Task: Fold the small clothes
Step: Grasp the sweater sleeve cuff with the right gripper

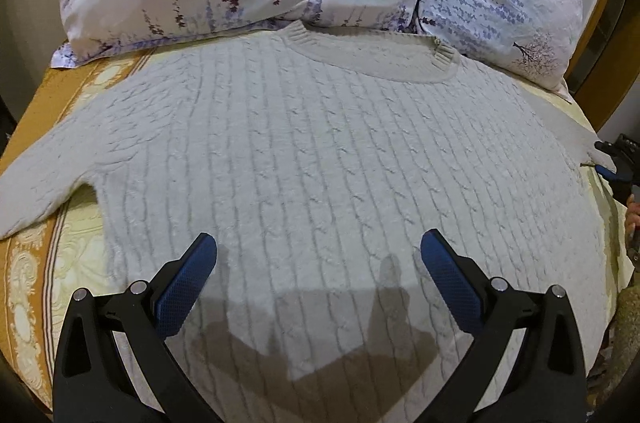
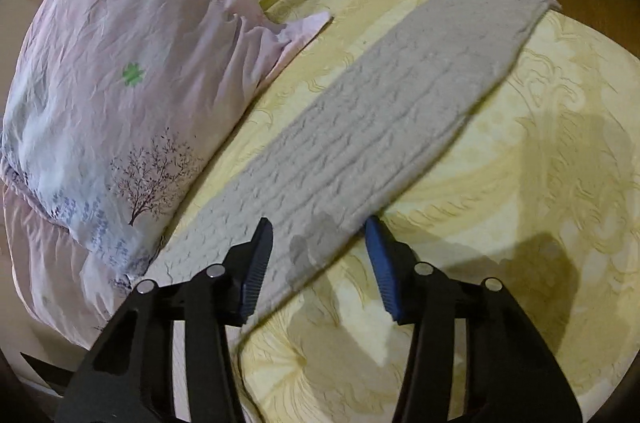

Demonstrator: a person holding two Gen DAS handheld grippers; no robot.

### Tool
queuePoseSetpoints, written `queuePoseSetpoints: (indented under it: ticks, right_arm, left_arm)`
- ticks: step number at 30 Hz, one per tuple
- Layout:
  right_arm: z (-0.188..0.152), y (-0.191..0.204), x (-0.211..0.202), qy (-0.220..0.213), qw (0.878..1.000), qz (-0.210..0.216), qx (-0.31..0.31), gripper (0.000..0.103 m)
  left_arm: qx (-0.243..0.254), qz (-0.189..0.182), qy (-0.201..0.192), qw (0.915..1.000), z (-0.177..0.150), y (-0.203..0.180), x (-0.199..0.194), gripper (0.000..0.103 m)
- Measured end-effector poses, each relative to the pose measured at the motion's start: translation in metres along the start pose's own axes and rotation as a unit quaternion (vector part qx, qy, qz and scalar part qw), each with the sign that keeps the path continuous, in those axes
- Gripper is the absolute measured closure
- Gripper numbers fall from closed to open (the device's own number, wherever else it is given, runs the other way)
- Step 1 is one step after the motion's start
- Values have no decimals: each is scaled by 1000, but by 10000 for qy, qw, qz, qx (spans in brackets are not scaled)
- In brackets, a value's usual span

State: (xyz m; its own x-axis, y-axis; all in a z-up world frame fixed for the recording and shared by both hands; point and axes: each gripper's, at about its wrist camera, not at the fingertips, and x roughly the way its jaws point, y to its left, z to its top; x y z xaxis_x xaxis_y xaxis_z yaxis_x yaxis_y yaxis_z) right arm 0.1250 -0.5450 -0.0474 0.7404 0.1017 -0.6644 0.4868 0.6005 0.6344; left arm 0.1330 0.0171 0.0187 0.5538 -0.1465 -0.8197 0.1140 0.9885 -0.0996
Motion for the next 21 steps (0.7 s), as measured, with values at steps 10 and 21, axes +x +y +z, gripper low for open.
queuePoseSetpoints:
  ticks: [10, 21]
  right_arm:
    - [14, -28, 0, -329, 9980, 18, 536, 86]
    - [14, 22, -18, -1021, 9911, -542, -654, 93]
  left_arm:
    - [-82, -177, -232, 9995, 8, 3, 0, 1]
    - [-15, -720, -289, 9970, 31, -2, -6, 1]
